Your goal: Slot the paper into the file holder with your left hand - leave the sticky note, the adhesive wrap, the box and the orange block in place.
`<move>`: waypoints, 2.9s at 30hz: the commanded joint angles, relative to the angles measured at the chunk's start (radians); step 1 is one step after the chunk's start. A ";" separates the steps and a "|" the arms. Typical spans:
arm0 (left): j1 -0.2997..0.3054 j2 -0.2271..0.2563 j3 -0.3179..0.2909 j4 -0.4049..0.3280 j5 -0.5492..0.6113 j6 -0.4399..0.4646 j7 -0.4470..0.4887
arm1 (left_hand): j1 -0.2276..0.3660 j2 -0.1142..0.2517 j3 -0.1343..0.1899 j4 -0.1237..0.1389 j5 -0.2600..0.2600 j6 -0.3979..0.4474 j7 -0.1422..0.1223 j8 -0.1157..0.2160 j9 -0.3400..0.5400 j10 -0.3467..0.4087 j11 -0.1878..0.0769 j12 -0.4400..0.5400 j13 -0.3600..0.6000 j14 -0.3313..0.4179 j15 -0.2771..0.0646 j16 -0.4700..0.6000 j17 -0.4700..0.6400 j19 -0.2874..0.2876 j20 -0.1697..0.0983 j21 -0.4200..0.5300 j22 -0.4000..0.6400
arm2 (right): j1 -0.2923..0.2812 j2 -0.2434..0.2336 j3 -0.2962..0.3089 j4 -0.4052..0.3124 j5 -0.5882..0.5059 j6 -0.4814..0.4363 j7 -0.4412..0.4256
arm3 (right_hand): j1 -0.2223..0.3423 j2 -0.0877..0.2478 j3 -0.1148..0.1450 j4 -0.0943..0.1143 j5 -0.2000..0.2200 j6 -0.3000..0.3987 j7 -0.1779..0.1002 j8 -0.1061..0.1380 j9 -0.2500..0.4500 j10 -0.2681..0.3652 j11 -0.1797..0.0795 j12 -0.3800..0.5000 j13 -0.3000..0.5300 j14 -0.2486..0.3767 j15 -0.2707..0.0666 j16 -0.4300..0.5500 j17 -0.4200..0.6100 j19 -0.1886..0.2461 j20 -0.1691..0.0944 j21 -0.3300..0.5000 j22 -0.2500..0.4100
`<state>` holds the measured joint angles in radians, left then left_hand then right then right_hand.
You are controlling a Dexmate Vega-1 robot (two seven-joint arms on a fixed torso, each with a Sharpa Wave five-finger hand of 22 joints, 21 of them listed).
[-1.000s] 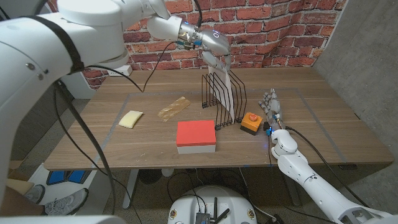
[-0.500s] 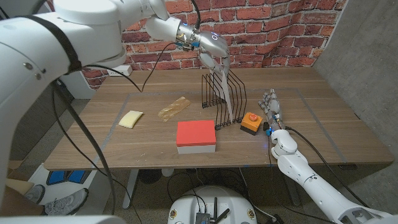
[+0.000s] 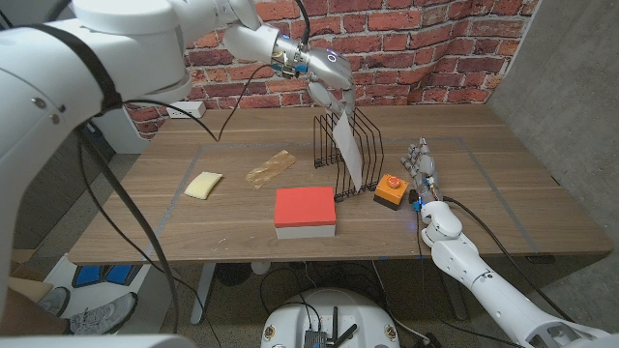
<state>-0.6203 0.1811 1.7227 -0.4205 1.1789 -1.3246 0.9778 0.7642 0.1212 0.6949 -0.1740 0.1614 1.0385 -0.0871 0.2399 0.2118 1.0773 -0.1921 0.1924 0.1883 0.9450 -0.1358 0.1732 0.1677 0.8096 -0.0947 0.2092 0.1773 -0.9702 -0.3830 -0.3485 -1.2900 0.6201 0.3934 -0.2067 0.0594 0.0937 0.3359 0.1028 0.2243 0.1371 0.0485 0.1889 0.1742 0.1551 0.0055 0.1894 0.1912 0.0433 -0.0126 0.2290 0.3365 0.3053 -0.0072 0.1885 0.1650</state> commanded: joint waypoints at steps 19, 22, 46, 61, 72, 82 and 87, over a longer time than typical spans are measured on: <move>-0.008 -0.050 0.006 0.076 -0.148 0.107 -0.210 | 0.004 0.007 -0.006 0.001 0.006 0.007 -0.004 0.007 0.002 0.003 -0.010 0.001 0.002 0.008 -0.099 0.003 0.003 -0.012 -0.107 0.001 0.002 | -0.002 0.000 0.005 0.004 0.003 0.006 -0.003 | -0.005 0.038 0.010 -0.001 -0.005 0.007 -0.003 0.001 0.004 0.002 0.002 0.005 0.001 0.011 0.003 0.006 0.003 0.014 0.001 0.003 0.005; -0.006 -0.051 0.007 0.076 -0.167 0.112 -0.228 | 0.003 0.007 -0.007 0.001 0.005 0.008 -0.004 0.007 0.002 0.005 -0.010 0.002 0.002 0.008 -0.099 0.003 0.003 -0.012 -0.107 0.001 0.002 | -0.003 0.000 0.005 0.003 0.004 0.006 -0.004 | -0.004 0.038 0.010 -0.002 -0.005 0.007 -0.002 0.001 0.004 0.003 0.002 0.006 0.001 0.011 0.005 0.005 0.003 0.013 0.002 0.003 0.005; 0.025 -0.045 0.005 0.074 -0.309 0.119 -0.340 | 0.001 0.007 -0.008 0.002 0.005 0.007 -0.002 0.008 0.001 0.002 -0.010 0.001 0.001 0.009 -0.098 0.003 0.003 -0.012 -0.107 0.001 0.002 | -0.009 -0.002 0.007 -0.003 0.005 0.004 -0.007 | -0.005 0.038 0.010 -0.002 -0.005 0.008 -0.004 0.001 0.004 0.003 0.001 0.006 0.001 0.011 0.005 0.006 0.004 0.014 0.004 0.003 0.005; 0.030 -0.049 0.010 0.072 -0.334 0.122 -0.351 | 0.003 0.006 -0.008 0.000 0.005 0.007 -0.004 0.008 0.001 0.001 -0.010 0.000 0.001 0.008 -0.100 0.003 0.003 -0.013 -0.107 0.002 0.002 | -0.014 0.001 0.008 -0.003 0.005 0.009 -0.009 | -0.004 0.038 0.011 -0.002 -0.005 0.008 -0.003 0.001 0.004 0.003 0.001 0.006 0.001 0.012 0.004 0.006 0.004 0.014 0.005 0.003 0.005; 0.027 -0.056 0.014 0.071 -0.330 0.115 -0.337 | 0.003 0.007 -0.008 0.001 0.005 0.006 -0.003 0.008 0.001 0.001 -0.010 0.000 0.001 0.009 -0.099 0.003 0.003 -0.012 -0.107 0.002 0.002 | -0.027 -0.003 0.011 -0.015 0.004 0.015 -0.013 | -0.005 0.038 0.011 -0.002 -0.005 0.007 -0.002 0.001 0.004 0.003 0.000 0.006 0.001 0.010 0.003 0.005 0.004 0.014 0.005 0.003 0.005; 0.018 -0.061 0.020 0.070 -0.314 0.083 -0.317 | 0.002 0.006 -0.009 0.001 0.005 0.006 -0.002 0.008 0.000 0.001 -0.010 0.000 0.001 0.009 -0.098 0.003 0.003 -0.012 -0.107 0.002 0.002 | -0.042 -0.004 0.015 -0.029 0.004 0.023 -0.017 | -0.004 0.038 0.011 -0.002 -0.005 0.007 -0.003 0.001 0.004 0.003 -0.001 0.006 0.001 0.010 0.003 0.006 0.005 0.014 0.005 0.003 0.005; 0.014 -0.061 0.022 0.069 -0.300 0.061 -0.300 | 0.002 0.006 -0.009 0.000 0.005 0.007 -0.004 0.008 0.000 0.001 -0.010 0.001 0.001 0.008 -0.099 0.003 0.003 -0.013 -0.107 0.002 0.002 | -0.045 -0.005 0.015 -0.030 0.006 0.026 -0.014 | -0.004 0.038 0.011 -0.002 -0.005 0.008 -0.004 0.001 0.004 0.003 0.000 0.006 0.001 0.010 0.003 0.006 0.005 0.015 0.005 0.003 0.005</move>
<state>-0.5963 0.1236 1.7394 -0.3491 0.8582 -1.2289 0.6533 0.7639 0.1208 0.6853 -0.1726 0.1633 1.0385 -0.0871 0.2437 0.2073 1.0750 -0.1948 0.1924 0.1883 0.9450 -0.1358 0.1732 0.1678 0.8024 -0.0911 0.2092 0.1773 -1.0049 -0.3858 -0.3357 -1.3110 0.6250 0.4124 -0.2209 0.0594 0.0936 0.3402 0.0986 0.2243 0.1370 0.0485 0.1889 0.1742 0.1551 0.0055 0.1894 0.1911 0.0488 -0.0071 0.2290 0.3365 0.3106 -0.0019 0.1885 0.1650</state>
